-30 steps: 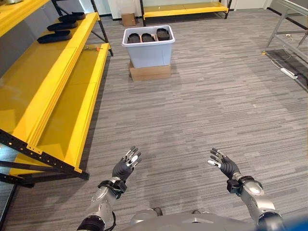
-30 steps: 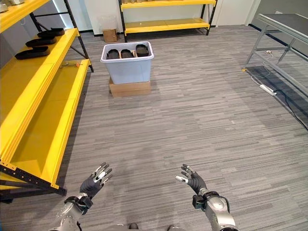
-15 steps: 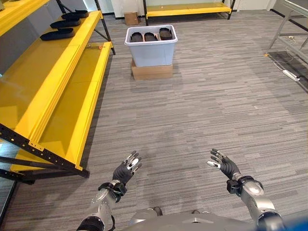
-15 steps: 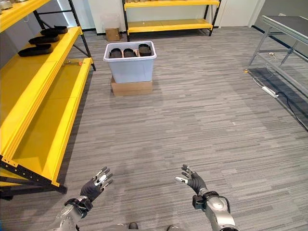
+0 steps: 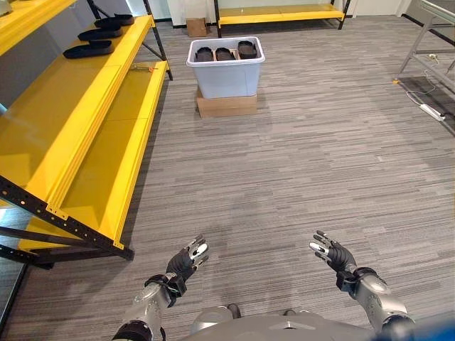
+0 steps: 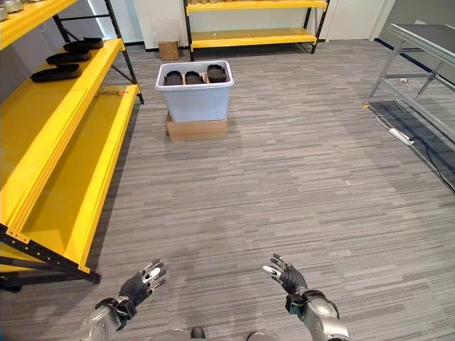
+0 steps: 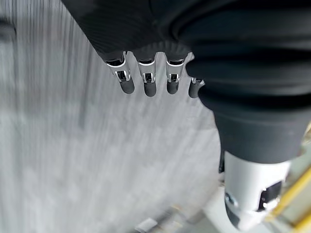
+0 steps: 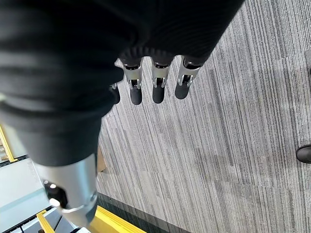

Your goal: Move parts from the plastic box to the shelf.

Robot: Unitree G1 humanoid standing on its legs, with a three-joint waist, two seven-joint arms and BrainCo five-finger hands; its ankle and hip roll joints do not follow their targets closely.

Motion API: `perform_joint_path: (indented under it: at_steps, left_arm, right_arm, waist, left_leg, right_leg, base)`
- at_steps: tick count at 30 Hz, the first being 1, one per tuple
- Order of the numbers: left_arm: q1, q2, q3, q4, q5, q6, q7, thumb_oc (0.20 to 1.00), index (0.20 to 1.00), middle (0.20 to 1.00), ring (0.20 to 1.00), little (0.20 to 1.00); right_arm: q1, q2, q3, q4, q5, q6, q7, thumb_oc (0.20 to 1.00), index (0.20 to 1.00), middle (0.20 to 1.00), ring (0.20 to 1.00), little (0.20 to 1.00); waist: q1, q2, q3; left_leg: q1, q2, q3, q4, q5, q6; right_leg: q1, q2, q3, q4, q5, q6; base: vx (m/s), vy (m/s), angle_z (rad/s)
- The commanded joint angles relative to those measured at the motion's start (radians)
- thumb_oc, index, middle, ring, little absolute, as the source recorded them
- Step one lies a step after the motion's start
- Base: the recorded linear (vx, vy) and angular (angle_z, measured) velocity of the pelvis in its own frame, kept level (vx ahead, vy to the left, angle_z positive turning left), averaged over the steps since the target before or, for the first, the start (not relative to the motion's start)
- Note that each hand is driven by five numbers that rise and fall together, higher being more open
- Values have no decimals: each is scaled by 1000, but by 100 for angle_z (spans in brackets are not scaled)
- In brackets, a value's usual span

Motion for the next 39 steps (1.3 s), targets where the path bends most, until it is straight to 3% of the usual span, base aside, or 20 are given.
perform_joint_path:
  at_steps: [1, 5, 8, 14, 19, 22, 23, 24, 28, 29, 31, 32, 35, 39]
  left_arm:
    - [-51, -3, 23, 4, -16, -44, -50, 1000, 1000, 1000, 1000, 1000]
    - [-64, 1, 16, 11, -19, -23, -83, 1000, 1000, 1000, 1000, 1000]
    - [-59, -2, 25, -3, -157, 53, -179, 1000, 1000, 1000, 1000, 1000]
    - [-59, -2, 22, 8, -107, 58, -222, 1000, 1000, 1000, 1000, 1000]
    - [-64, -5, 10, 21, -80, 33, -210, 1000, 1000, 1000, 1000, 1000]
    - [-70, -8, 2, 9, -131, 21, -210, 1000, 1000, 1000, 1000, 1000]
    - [-67, -15, -6, -6, -154, 18, -220, 1000, 1000, 1000, 1000, 1000]
    - [-66, -16, -7, -7, -154, 17, -221, 1000, 1000, 1000, 1000, 1000]
    - [-47, -26, -27, -15, -157, -29, -208, 1000, 1000, 1000, 1000, 1000]
    - [-42, -31, -33, -12, -142, -46, -208, 1000, 1000, 1000, 1000, 1000]
    - [-49, -32, -50, -4, -106, -48, -209, 1000, 1000, 1000, 1000, 1000]
    - [-54, -35, -66, 1, -71, -45, -208, 1000, 1000, 1000, 1000, 1000]
    - [-54, -34, -77, 3, -18, -30, -195, 1000, 1000, 1000, 1000, 1000]
    - [-46, -46, -72, 9, -26, -26, -183, 1000, 1000, 1000, 1000, 1000]
  right_arm:
    - [-55, 18, -31, 37, 48, -38, -11, 1000, 1000, 1000, 1000, 1000]
    - [-61, 14, -38, 46, 52, -50, 7, 1000, 1000, 1000, 1000, 1000]
    - [-60, 9, -42, 30, 51, -56, 22, 1000, 1000, 1000, 1000, 1000]
    - [-70, 18, -29, -11, 65, -73, -4, 1000, 1000, 1000, 1000, 1000]
    - [-81, 19, -24, -37, 48, -59, -7, 1000, 1000, 1000, 1000, 1000]
    - [-73, 22, -22, -43, 14, -67, 20, 1000, 1000, 1000, 1000, 1000]
    - [-53, 27, -27, -63, 7, -77, 31, 1000, 1000, 1000, 1000, 1000]
    - [-52, 27, -28, -64, 7, -77, 31, 1000, 1000, 1000, 1000, 1000]
    - [-22, 27, -31, -80, -131, -116, -18, 1000, 1000, 1000, 1000, 1000]
    - [-13, 26, -22, -65, -99, -90, -52, 1000, 1000, 1000, 1000, 1000]
    - [-10, 23, -16, -28, -82, -93, -62, 1000, 1000, 1000, 1000, 1000]
    - [-17, 22, -15, 11, -79, -107, -66, 1000, 1000, 1000, 1000, 1000]
    - [-45, 2, -1, 69, -183, -113, -130, 1000, 1000, 1000, 1000, 1000]
    - [-80, -57, 50, 128, -353, -114, -183, 1000, 1000, 1000, 1000, 1000]
  waist:
    - [12, -30, -25]
    - [6, -33, -22]
    - [0, -34, -17]
    - [-3, -36, -11]
    - [-4, -33, 6]
    - [-26, -51, 25]
    - [-42, -71, 37]
    - [-44, -71, 39]
    - [-54, -99, 61]
    - [-60, -94, 70]
    - [-65, -102, 63]
    - [-61, -103, 57]
    - [-43, -102, 38]
    - [-26, -96, 0]
  left_leg:
    - [-16, 31, -46, 48, -14, -49]
    - [-17, 17, -44, 46, -19, -40]
    - [-19, 11, -33, 52, -26, -30]
    - [-20, -9, -2, 41, -30, -7]
    - [-4, -27, 37, 24, -44, 11]
    - [21, -37, 35, 20, -69, 4]
    - [39, -50, 19, 18, -91, -2]
    - [42, -50, 17, 18, -93, -3]
    - [74, -64, 6, 28, -149, 1]
    - [80, -61, -15, 47, -167, 7]
    - [68, -69, -31, 83, -176, 11]
    - [57, -64, -21, 128, -186, 4]
    - [45, -48, 5, 196, -208, -9]
    - [37, -35, 1, 356, -255, -35]
  right_leg:
    - [13, -96, 78, 26, 38, 109]
    - [-8, -101, 85, 56, 50, 120]
    - [-27, -110, 89, 84, 58, 130]
    - [-87, -111, 70, 211, 76, 153]
    - [-217, -143, 16, 376, 169, 194]
    - [-231, -117, 19, 289, 196, 194]
    - [-241, -114, 27, 164, 236, 193]
    - [-238, -113, 26, 154, 240, 194]
    - [-293, -167, 2, -38, 347, 223]
    - [-290, -159, 23, -60, 337, 223]
    - [-284, -152, 47, -72, 331, 221]
    - [-262, -148, 34, -60, 301, 210]
    - [-227, -153, -7, -15, 266, 180]
    - [-189, -105, -20, 12, 207, 118]
  base:
    - [28, 81, -4]
    - [-8, 104, -4]
    - [-26, 125, -13]
    - [-32, 129, -6]
    - [18, 103, -21]
    - [129, -25, -8]
    - [185, -73, 3]
    - [212, -95, -2]
    - [311, -126, 10]
    - [432, -134, 20]
    - [564, -144, 63]
    - [776, -195, 94]
    - [527, -125, 29]
    - [498, -116, -14]
